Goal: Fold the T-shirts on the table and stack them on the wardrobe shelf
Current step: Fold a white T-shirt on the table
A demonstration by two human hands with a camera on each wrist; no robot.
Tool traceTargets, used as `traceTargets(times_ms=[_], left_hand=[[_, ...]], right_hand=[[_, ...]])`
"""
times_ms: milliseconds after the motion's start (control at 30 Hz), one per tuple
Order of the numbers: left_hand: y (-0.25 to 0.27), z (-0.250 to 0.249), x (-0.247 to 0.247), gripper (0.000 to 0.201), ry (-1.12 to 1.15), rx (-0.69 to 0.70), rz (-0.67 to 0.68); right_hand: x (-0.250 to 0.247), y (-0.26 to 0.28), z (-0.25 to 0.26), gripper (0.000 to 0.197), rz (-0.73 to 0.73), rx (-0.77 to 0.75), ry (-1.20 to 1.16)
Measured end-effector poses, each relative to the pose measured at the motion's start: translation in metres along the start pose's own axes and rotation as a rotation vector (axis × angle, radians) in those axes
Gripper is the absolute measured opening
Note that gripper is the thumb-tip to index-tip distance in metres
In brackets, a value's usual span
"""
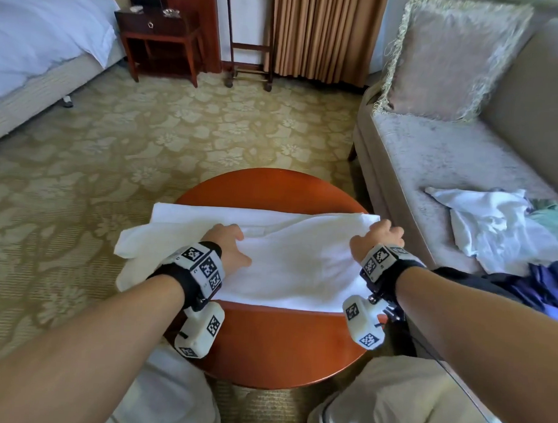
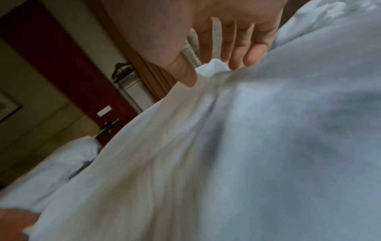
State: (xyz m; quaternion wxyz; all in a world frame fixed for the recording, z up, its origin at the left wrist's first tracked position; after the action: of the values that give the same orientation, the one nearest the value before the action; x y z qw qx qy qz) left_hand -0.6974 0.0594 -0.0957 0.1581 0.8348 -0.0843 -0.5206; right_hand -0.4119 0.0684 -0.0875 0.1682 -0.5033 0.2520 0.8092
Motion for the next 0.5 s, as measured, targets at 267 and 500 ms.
traceTargets(times_ms=[267, 500], left_hand=[[-0.03, 0.008, -0.004, 0.056, -0.024, -0.011, -0.171], [-0.052, 0.011, -0.014, 0.042, -0.046, -0.075, -0.24]], right_hand=[[-0.014, -0.046, -0.002, 0.052, 0.082, 0.104, -0.148], [-0.021, -0.065, -0.004, 0.022, -0.024, 0.127, -0.152]])
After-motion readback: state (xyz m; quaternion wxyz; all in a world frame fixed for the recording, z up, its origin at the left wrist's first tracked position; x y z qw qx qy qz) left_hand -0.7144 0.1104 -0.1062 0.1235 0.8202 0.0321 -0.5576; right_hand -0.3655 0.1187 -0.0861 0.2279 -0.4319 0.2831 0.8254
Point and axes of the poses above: each hand's wrist, its own y-axis away from the middle knuckle, its own x-axis out of the palm, z = x × y, the point moved 3 cm from there along -y, towards the middle knuckle
